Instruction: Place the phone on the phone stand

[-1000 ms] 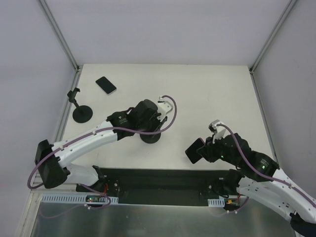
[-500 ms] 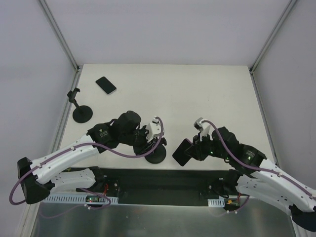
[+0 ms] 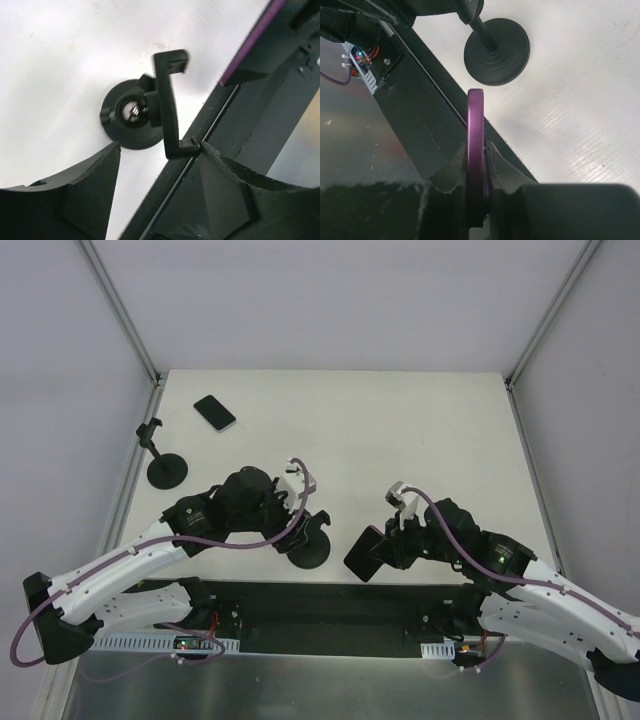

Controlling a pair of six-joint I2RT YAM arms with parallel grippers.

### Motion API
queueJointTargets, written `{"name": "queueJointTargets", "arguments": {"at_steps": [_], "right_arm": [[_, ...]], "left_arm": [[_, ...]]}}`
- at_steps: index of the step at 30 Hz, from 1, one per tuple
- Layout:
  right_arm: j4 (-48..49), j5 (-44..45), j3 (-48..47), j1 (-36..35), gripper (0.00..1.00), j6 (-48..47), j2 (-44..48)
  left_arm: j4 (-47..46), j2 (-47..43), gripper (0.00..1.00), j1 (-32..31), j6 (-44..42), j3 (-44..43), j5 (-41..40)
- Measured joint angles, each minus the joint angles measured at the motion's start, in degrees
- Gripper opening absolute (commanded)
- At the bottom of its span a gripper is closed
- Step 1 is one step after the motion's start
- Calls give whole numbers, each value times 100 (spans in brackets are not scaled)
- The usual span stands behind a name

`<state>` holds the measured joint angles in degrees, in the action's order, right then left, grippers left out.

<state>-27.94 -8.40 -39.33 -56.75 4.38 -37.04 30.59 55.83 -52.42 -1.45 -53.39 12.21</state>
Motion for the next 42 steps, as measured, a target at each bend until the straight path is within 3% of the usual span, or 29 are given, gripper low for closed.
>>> {"name": "queueJointTargets", "arguments": {"at_steps": [4,7,14,19,22,26,29,40,42], "right_arm": [[37,0,0,-20,1,2,-7],[98,0,0,-20,1,2,-9],[323,-26,2,-20,1,7,-87],[396,-105,2,-42,1,7,-151],[393,-107,2,-52,1,0,-151],[356,-107,-52,-52,1,-48,-225],[345,-133,-216,-61,1,-98,-398],[146,-223,-1335,-625,1,-426,-1384],[2,-238,-1628,-754,1,-573,-1615]], "left_arm": [[-109,-634,75,2,1174,317,-616],[-125,-883,76,2,1998,472,-688],[-179,-750,52,-2,3169,553,-682],[-149,-551,35,-4,3392,549,-702],[46,-428,35,-4,3416,509,-859],[435,-367,48,-4,3375,337,-1147],[656,-378,50,-4,3338,184,-1360],[942,-780,30,-4,3110,26,-1670],[944,-837,30,-4,3062,26,-1670]]}}
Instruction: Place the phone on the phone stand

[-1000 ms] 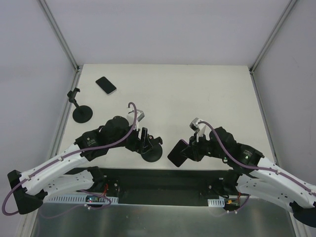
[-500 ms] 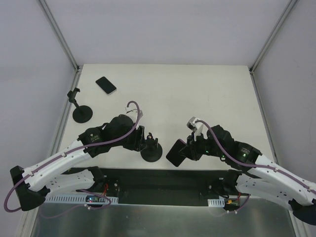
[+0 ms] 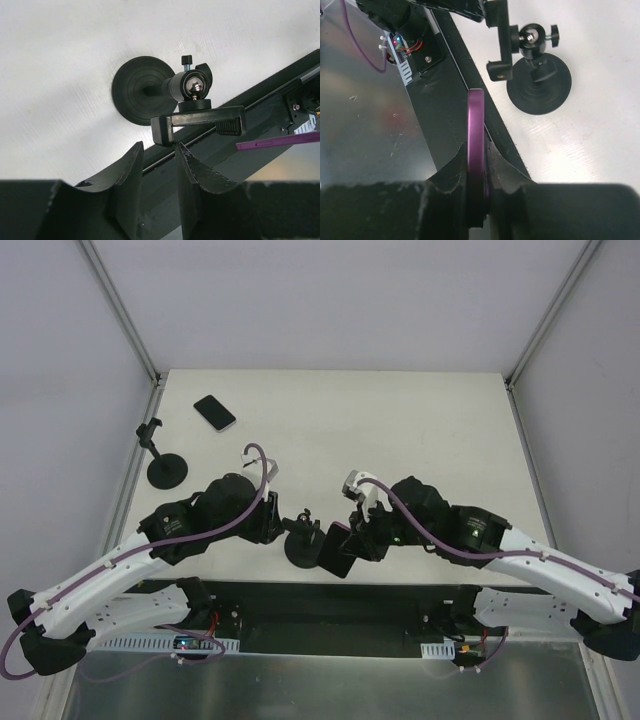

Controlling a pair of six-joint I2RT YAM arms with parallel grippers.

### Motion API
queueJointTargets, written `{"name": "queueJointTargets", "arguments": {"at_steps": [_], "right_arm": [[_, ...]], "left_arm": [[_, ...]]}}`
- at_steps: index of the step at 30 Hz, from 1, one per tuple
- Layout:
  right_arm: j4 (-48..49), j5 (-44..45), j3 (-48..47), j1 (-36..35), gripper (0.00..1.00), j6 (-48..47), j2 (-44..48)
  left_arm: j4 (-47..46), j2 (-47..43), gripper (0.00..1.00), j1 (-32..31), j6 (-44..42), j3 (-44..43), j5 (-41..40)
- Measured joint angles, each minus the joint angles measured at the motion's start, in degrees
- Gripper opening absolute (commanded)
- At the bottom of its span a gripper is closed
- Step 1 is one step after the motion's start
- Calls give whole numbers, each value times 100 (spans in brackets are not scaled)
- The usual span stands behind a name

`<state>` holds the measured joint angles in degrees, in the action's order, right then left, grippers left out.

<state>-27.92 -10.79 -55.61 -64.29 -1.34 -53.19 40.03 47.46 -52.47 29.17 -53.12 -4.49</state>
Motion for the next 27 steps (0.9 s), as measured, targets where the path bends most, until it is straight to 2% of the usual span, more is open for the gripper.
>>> {"name": "queueJointTargets", "arguments": {"at_steps": [7,12,15,19,27], "right_arm": [[-409,-170,-667,-90,1,-282,-514],[-507,-374,-868,-90,1,-278,-566],[-514,-444,-1019,-96,1,-271,-658],[-535,-452,-1222,-96,1,-260,-911],[-577,-387,-1532,-101,1,-254,-1342]], "left_arm": [[0,-13,31,0,-153,0,4],[-17,-13,37,0,-330,44,-17],[-31,-13,37,0,-461,114,-17],[-85,-13,31,0,-597,166,-15],[-404,-11,29,0,-761,275,-13]]}}
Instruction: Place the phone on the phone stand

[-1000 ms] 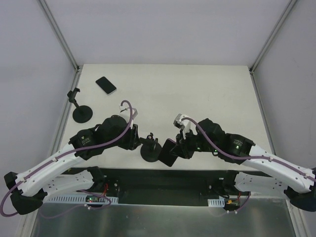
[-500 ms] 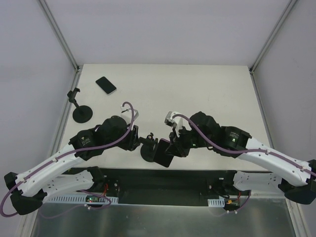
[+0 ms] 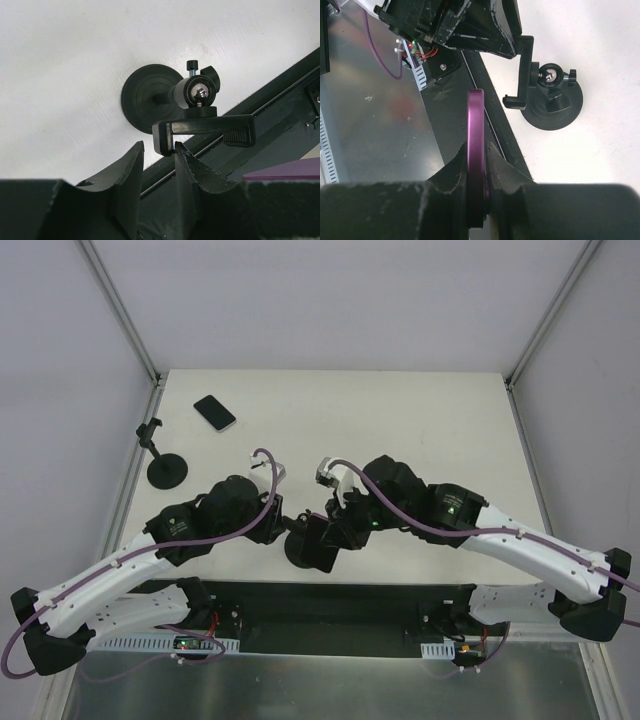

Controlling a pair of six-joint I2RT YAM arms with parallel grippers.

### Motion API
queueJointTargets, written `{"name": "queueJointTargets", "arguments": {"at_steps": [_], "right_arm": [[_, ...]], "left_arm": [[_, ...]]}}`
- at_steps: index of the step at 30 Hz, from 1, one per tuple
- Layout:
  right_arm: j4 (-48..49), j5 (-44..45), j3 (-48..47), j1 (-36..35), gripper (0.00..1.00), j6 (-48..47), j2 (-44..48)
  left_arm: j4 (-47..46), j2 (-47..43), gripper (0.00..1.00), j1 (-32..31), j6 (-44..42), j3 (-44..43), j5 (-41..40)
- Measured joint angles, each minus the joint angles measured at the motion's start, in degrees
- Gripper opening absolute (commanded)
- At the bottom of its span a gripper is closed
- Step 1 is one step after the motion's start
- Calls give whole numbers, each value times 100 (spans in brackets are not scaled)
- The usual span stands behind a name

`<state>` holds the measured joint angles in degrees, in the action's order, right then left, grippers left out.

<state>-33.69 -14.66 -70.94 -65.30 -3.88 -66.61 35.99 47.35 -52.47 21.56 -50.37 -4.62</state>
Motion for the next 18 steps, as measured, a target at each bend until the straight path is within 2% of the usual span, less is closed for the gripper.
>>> {"name": "queueJointTargets", "arguments": {"at_steps": [8,11,12,15,18], "right_arm": [[-2,66,-186,0,1,-7,-122],[2,122,-299,0,1,-63,-210],[4,136,-334,0,1,-94,-240],[52,142,-407,0,1,-221,-345],[188,-9,-439,2,1,-485,-490]], "left_arm": [[-177,57,24,0,-173,66,2],[-240,85,16,0,-214,70,4],[-254,90,9,0,-223,72,4],[-280,90,0,0,-337,98,-15],[-323,90,0,0,-455,109,-24]]}}
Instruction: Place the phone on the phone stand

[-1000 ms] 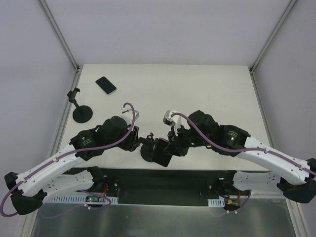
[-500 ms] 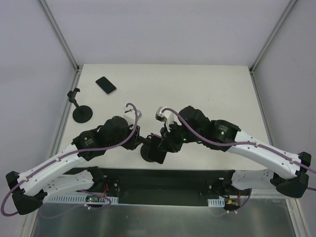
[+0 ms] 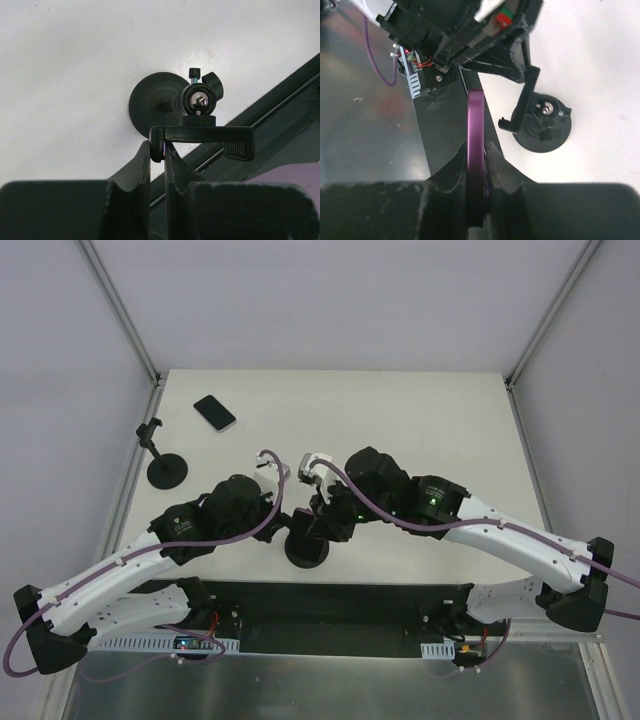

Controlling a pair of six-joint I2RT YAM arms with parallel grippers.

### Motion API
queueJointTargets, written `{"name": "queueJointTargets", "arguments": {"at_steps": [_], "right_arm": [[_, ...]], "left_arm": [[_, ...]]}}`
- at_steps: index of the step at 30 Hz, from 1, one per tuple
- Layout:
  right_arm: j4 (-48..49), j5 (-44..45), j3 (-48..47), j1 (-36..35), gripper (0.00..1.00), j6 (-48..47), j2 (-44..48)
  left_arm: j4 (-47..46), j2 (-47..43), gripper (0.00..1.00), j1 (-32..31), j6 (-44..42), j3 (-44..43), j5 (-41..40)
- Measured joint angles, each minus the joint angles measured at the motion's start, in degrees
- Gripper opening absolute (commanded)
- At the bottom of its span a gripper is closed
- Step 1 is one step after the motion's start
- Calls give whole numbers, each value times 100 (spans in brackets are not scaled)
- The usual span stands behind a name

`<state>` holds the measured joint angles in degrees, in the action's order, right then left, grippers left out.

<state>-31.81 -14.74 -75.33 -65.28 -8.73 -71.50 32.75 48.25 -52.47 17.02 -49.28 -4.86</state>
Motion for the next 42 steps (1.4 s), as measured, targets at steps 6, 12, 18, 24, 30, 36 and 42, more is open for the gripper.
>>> {"name": "queueJointTargets", "arguments": {"at_steps": [6,12,18,24,30,36,42], "right_arm": [[369,-774,0,-2,1,-968,-302],[599,-1298,0,13,0,-2100,-551],[671,-1735,2,267,0,-2815,-785],[704,-2138,2,352,0,-3241,-855],[796,-2673,2,557,0,-3475,-1084],[778,-2846,2,636,1,-3707,-1200],[697,-3073,4,789,0,-3880,-1281]], "left_arm": [[-85,0,0,0,-219,31,37],[-127,0,0,2,-455,37,168],[-214,11,0,4,-649,59,348],[-323,48,0,7,-791,81,468],[-385,66,0,11,-901,94,595],[-417,85,0,44,-1010,94,710],[-466,105,0,46,-1027,96,745]]}}
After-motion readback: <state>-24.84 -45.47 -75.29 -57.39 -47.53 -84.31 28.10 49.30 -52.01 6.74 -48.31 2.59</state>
